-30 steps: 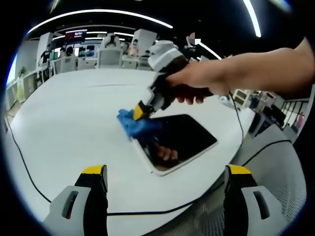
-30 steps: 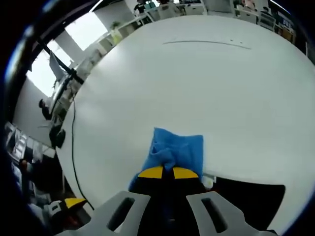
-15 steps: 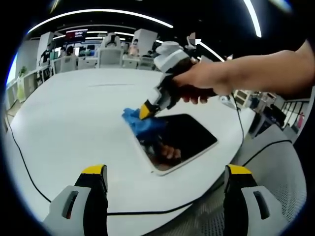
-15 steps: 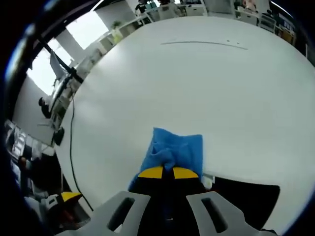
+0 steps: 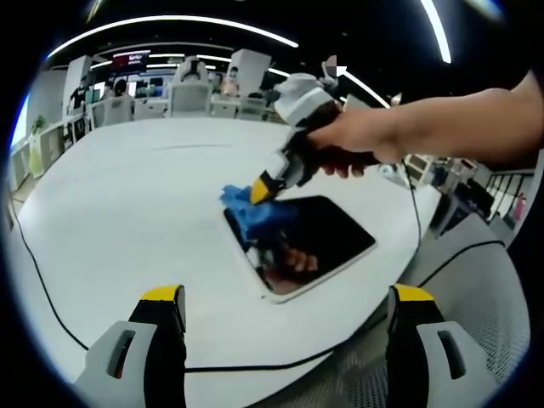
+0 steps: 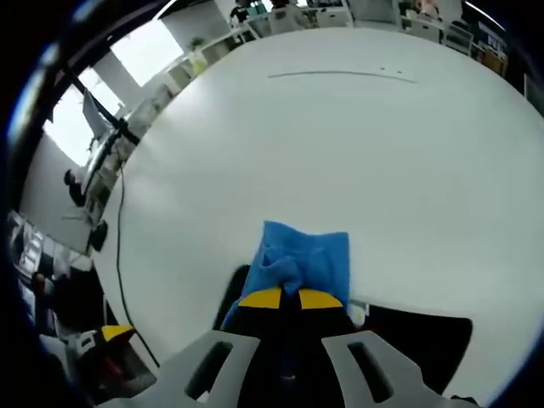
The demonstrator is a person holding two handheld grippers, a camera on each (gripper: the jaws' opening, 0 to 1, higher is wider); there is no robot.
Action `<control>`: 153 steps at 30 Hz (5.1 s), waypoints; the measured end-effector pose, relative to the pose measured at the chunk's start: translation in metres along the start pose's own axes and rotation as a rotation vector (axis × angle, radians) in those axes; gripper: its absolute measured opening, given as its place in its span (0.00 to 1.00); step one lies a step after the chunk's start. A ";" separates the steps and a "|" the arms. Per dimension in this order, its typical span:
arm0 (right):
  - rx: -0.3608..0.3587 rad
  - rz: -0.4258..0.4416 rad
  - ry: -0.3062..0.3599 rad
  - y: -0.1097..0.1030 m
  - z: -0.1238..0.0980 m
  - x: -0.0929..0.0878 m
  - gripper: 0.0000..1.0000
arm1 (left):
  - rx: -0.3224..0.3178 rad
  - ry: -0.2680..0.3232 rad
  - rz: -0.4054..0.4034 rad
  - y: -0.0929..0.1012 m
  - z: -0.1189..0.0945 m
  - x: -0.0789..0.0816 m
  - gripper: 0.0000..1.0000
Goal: Wipe the mirror surface with the cleaning cloth until all visible marks leave the cleaned area.
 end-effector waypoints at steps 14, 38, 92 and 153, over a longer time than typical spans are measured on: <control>-0.031 0.001 -0.004 0.000 -0.002 -0.001 0.00 | 0.000 0.005 0.004 0.000 0.000 0.000 0.99; -0.041 -0.048 0.020 -0.019 -0.015 -0.040 0.00 | -0.006 -0.009 0.034 0.002 0.000 -0.001 0.99; 0.094 0.028 -0.006 -0.049 -0.041 -0.131 0.00 | 0.000 0.007 0.025 0.000 0.000 -0.001 0.99; 0.085 0.035 -0.015 -0.024 -0.059 -0.143 0.00 | -0.007 -0.018 0.021 0.002 0.002 -0.003 0.99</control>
Point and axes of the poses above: the point that each gripper's makers call its tool centre point, and the gripper's own axes: z roughly forward along the fingers, y roughly to its right, x roughly out of its top, the point moved 9 cm from there along -z, roughly backward along the fingers, and after that the axes turned 7 degrees about x, right-handed, at the moved point
